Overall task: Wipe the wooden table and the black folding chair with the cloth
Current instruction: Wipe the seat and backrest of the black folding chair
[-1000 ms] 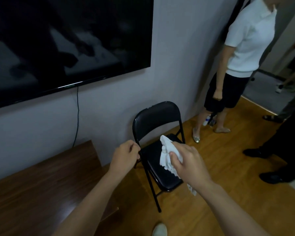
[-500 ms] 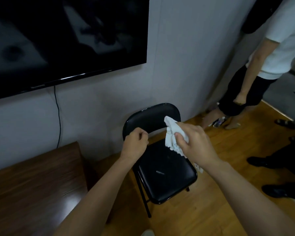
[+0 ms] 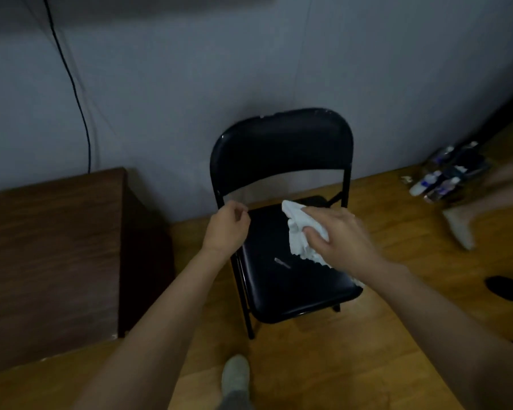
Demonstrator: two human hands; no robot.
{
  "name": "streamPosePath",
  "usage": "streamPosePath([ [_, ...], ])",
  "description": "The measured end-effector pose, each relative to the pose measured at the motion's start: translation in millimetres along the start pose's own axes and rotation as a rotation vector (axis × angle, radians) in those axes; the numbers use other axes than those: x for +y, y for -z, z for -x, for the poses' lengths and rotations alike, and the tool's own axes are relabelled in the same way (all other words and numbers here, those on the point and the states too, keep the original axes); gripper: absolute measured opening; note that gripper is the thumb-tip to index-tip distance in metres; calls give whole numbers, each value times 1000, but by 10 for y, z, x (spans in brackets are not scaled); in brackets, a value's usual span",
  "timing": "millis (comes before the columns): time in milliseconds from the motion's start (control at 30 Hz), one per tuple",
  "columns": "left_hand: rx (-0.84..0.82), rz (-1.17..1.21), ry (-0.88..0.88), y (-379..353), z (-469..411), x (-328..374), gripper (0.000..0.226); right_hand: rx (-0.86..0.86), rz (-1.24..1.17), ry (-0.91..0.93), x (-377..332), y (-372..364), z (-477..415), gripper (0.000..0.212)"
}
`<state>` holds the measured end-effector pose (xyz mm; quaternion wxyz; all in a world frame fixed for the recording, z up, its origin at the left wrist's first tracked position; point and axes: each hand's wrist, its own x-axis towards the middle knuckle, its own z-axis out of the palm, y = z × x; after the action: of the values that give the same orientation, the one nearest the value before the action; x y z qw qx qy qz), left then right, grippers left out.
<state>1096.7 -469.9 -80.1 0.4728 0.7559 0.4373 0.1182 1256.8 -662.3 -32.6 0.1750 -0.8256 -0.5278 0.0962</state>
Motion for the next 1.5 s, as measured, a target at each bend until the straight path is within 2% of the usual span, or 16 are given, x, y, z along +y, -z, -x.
streamPosePath([
  [233, -383, -500, 72, -1023, -278, -1449, 69, -200, 186, 84, 802, -1837, 97, 40],
  [333, -410, -585, 133, -1369, -303, -2026, 110, -216, 318, 116, 977, -2518, 120, 43],
  [400, -380, -617, 140, -1519, -305, -2304, 121, -203, 366, 164, 1045, -2878, 163, 45],
  [567, -268, -680, 48, -1650, -326, -2641, 121, -173, 410, 255, 1264, -3443, 265, 62],
  [700, -281, -675, 22, -1627, -301, -2675, 117, -270, 515, 265, 1333, -3520, -149, 83],
  [867, -279, -704, 24, -1617, -289, -2623, 117, -219, 452, 122, 1275, -3521, -1372, 67],
  [967, -289, -740, 41, -1608, -309, -2604, 118, -222, 432, 112, 1214, -3480, -1622, 62],
  [1067, -287, -765, 52, -1609, -311, -2591, 119, -238, 437, 112, 1236, -3380, -1297, 65],
  [1333, -300, -853, 72, -1632, -336, -2533, 123, -378, 503, 209, 1426, -3079, 365, 88],
  [1500, -258, -929, -32, -1640, -431, -2418, 135, -408, 511, 261, 1518, -3100, 498, 85],
])
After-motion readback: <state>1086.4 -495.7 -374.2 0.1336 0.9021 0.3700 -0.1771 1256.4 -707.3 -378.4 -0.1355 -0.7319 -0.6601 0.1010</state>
